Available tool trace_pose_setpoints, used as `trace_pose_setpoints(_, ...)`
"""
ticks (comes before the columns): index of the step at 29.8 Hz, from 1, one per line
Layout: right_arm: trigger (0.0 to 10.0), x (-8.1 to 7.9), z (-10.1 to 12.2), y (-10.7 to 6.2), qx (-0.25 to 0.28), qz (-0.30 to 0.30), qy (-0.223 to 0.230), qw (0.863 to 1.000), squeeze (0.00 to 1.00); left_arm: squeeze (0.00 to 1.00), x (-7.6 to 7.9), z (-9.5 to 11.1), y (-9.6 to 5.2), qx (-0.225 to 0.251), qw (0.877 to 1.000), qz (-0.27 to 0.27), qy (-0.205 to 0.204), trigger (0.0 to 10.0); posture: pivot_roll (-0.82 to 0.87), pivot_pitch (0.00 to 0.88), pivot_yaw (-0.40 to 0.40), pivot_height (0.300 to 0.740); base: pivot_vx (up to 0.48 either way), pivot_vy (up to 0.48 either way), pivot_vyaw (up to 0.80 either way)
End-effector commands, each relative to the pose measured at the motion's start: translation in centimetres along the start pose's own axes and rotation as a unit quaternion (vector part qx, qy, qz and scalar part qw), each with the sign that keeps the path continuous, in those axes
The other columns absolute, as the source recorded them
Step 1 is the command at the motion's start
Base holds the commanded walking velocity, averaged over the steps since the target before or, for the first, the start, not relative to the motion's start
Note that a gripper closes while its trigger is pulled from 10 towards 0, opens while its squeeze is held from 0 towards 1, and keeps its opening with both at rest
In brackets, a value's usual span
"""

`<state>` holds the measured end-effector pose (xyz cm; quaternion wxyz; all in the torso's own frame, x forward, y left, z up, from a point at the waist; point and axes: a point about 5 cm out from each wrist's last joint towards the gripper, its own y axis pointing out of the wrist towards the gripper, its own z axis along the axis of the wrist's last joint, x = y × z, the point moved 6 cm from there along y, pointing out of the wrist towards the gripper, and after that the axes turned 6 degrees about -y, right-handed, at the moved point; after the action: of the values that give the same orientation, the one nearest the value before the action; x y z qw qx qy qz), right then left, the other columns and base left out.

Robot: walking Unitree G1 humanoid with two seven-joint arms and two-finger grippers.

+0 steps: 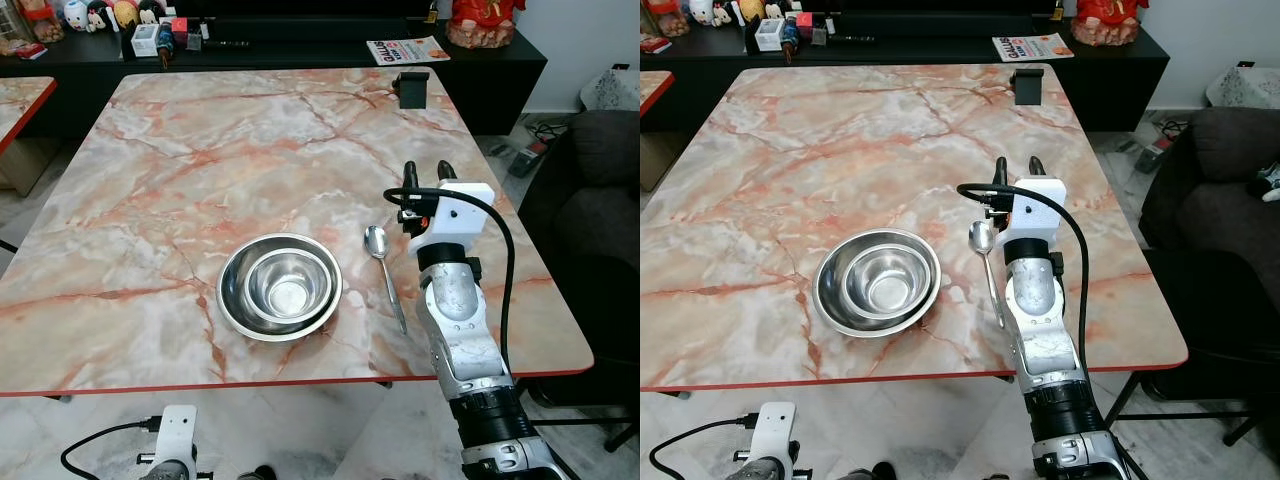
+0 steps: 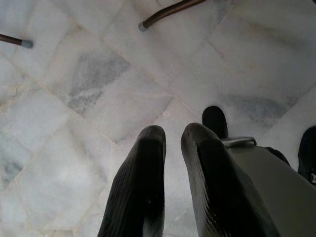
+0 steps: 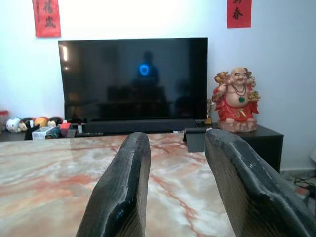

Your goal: Setting the table

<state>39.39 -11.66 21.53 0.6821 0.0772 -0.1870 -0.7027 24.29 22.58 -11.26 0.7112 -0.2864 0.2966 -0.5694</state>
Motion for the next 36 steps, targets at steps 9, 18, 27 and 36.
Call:
trace_pose_setpoints(9, 10.0, -0.2, 0.0, 0.2, 0.002, 0.005, 0.008, 1.0, 0.0, 0.0, -0.8, -0.1, 0.0, 0.0, 1.0, 0.012, -0.01, 10.0, -0.06, 0.119, -0.005, 0.74, 0.0, 0.344, 0.0)
trace_pose_setpoints(18, 10.0, -0.6, 0.1, 0.2, 0.005, 0.011, 0.014, 1.0, 0.0, 0.0, -1.0, -0.1, 0.0, 0.0, 1.0, 0.015, -0.005, 10.0, -0.06, 0.107, 0.0, 0.74, 0.0, 0.35, 0.0)
trace_pose_setpoints(27, 10.0, -1.0, 0.1, -0.1, 0.006, 0.017, 0.019, 1.0, 0.0, 0.0, -1.2, -0.1, 0.0, 0.0, 1.0, 0.015, 0.0, 10.0, -0.06, 0.093, 0.005, 0.74, 0.0, 0.342, 0.0)
trace_pose_setpoints(36, 10.0, -1.3, -0.1, -0.2, 0.003, 0.023, 0.022, 1.0, 0.0, 0.0, -1.2, -0.2, -0.1, -0.002, 1.0, 0.014, 0.003, 10.0, -0.06, 0.088, 0.002, 0.74, 0.0, 0.333, 0.0)
